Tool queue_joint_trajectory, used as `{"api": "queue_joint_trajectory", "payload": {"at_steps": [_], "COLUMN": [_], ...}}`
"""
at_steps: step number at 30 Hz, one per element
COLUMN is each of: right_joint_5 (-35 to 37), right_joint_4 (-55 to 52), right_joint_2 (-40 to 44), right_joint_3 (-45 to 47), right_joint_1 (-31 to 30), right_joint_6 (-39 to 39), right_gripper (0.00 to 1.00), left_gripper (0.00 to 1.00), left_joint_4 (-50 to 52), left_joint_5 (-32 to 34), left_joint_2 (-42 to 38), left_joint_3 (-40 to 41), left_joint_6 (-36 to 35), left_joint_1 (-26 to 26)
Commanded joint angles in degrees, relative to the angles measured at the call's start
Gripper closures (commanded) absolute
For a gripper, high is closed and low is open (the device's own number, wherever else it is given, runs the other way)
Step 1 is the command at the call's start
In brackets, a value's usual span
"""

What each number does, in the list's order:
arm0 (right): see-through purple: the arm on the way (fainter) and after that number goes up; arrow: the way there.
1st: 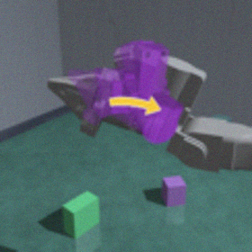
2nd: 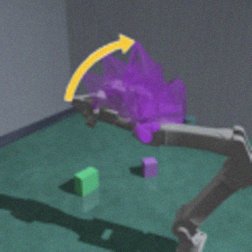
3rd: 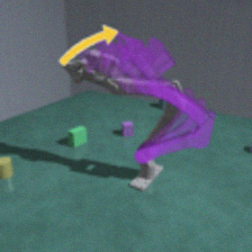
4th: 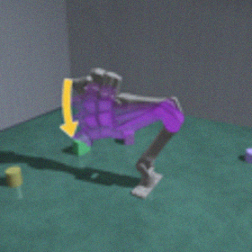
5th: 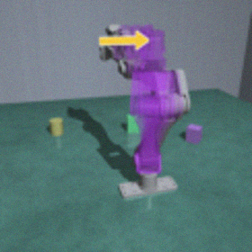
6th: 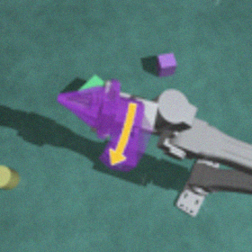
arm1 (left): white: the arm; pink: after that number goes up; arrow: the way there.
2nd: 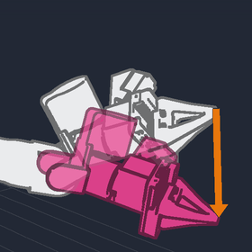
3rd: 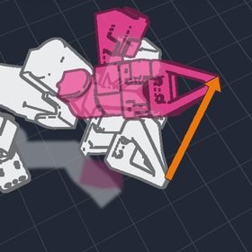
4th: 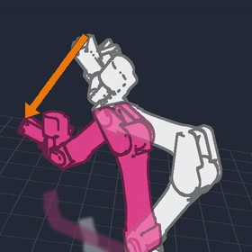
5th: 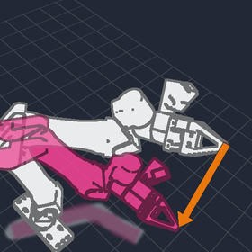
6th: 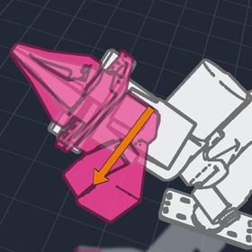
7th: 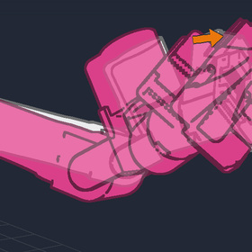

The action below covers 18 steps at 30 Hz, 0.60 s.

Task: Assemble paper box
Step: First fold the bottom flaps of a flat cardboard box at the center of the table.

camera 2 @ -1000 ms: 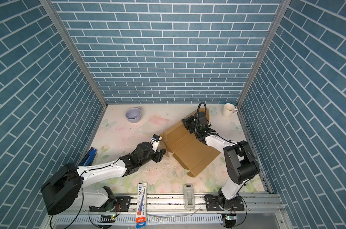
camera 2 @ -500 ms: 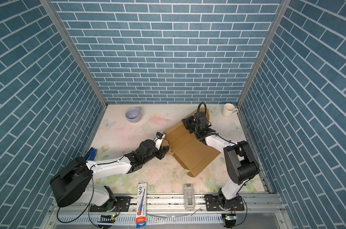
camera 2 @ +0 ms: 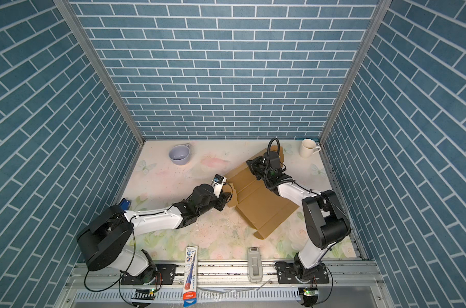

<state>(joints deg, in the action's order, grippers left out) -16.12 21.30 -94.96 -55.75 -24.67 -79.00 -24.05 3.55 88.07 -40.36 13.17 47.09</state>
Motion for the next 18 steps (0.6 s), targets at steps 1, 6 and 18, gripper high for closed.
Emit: {"api": "queue_joint_trajectory", "payload": {"at_steps": [1,6,18], "right_joint_5": [0.6,0.4,0.8], "right_joint_4": [-3.8,-3.2,-3.1], "right_joint_2": [0.8,0.4,0.6], "right_joint_3": [2.7,2.9,3.4], "right_joint_1": [0.2,0.2,0.3], "right_joint_6": [3.2,3.2,2.9], "right_gripper": [0.98,0.98,0.98], "left_gripper": [0.59,0.59,0.62], "left_joint_4": [-0.5,-1.4,2.0], "left_joint_5": [0.9,2.2,8.2], "left_joint_2": [1.5,2.0,5.7], "left_joint_3": [-2.5,-2.6,-6.0], "left_joint_6": [1.6,3.4,7.1], "left_joint_1": [-0.3,-0.3,0.8]}}
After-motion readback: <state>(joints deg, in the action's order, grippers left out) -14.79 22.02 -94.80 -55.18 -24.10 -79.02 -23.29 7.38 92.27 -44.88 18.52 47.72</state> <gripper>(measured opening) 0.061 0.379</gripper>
